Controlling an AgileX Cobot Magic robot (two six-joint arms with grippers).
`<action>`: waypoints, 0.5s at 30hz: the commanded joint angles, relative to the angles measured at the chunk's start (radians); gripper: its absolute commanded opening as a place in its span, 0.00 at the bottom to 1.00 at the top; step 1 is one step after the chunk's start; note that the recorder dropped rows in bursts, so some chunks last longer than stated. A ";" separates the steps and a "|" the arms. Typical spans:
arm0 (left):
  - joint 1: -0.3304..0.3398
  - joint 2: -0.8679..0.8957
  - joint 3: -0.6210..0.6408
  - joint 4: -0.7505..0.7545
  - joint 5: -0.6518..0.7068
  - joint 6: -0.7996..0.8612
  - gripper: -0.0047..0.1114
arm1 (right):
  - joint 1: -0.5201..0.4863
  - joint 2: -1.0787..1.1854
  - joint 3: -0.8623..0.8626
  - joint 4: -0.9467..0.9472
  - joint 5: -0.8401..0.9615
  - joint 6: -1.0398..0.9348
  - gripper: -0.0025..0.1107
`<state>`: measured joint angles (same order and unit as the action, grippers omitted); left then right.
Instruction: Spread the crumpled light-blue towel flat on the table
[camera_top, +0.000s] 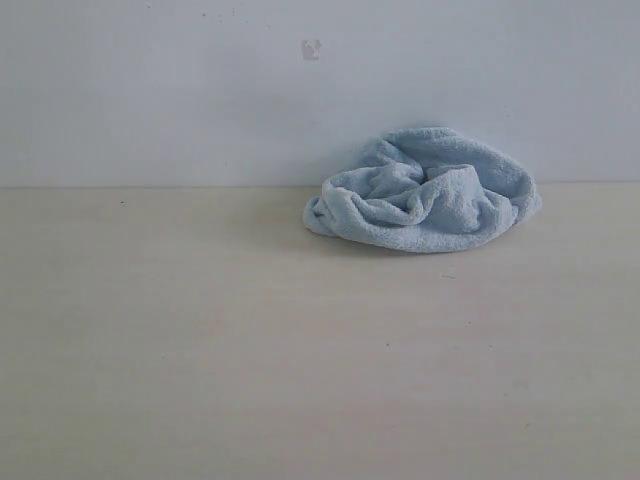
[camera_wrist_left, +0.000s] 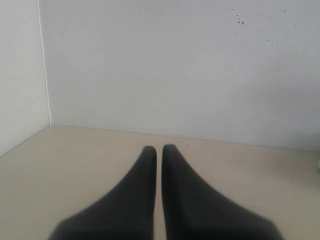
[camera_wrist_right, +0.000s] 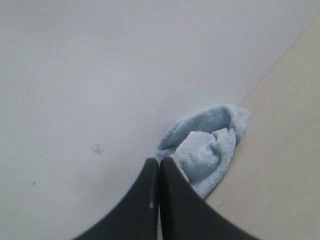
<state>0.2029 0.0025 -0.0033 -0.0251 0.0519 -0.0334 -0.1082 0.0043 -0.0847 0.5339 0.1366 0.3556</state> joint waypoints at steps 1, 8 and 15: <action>-0.003 -0.002 0.003 0.000 0.001 0.005 0.07 | 0.001 0.014 -0.140 0.000 0.084 -0.160 0.02; -0.003 -0.002 0.003 0.000 0.001 0.005 0.07 | 0.026 0.516 -0.455 0.008 0.226 -0.456 0.02; -0.003 -0.002 0.003 0.000 0.001 0.005 0.07 | 0.060 1.115 -0.932 0.010 0.484 -0.656 0.08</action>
<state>0.2029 0.0025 -0.0033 -0.0251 0.0519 -0.0334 -0.0512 0.9119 -0.8332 0.5443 0.5051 -0.2081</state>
